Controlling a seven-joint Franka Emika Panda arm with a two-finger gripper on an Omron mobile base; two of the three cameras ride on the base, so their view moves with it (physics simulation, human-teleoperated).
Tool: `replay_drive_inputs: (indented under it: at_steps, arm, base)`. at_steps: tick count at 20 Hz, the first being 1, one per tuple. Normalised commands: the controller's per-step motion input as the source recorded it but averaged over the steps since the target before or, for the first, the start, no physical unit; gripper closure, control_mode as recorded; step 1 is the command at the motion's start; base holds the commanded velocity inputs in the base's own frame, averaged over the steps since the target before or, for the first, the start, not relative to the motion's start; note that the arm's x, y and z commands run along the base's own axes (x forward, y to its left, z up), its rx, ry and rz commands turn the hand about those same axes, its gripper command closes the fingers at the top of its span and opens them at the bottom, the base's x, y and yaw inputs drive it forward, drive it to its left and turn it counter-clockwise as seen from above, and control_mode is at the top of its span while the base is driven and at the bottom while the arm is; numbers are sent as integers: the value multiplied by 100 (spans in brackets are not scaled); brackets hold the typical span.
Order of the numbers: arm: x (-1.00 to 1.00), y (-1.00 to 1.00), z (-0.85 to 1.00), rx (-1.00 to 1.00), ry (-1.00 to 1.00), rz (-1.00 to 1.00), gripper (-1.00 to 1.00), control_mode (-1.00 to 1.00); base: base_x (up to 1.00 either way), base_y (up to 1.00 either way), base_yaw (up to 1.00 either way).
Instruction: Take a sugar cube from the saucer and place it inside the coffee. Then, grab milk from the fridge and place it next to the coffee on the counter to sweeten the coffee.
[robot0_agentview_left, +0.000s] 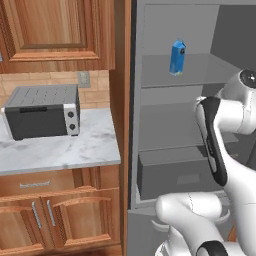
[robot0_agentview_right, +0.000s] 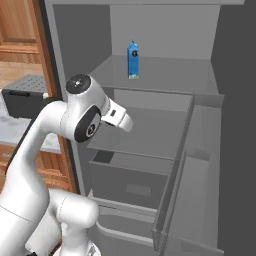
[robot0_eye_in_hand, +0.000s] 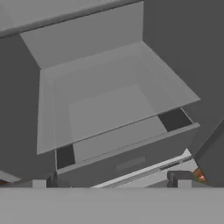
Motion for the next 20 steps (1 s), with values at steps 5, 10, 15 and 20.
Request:
replay_drive_inputs:
  at_steps: [5, 10, 15, 20]
  arm:
    - [17, -3, 100, -5, -1, 0, -100, -100]
    - [13, -12, 61, 0, -4, 8, -100, -100]
    - [1, 4, 6, -2, -7, 7, -100, -100]
    - [37, 3, 7, -11, -20, 1, -100, -100]
  base:
    - [0, 0, 0]
    - [0, 0, 0]
    - [0, 0, 0]
    - [0, 0, 0]
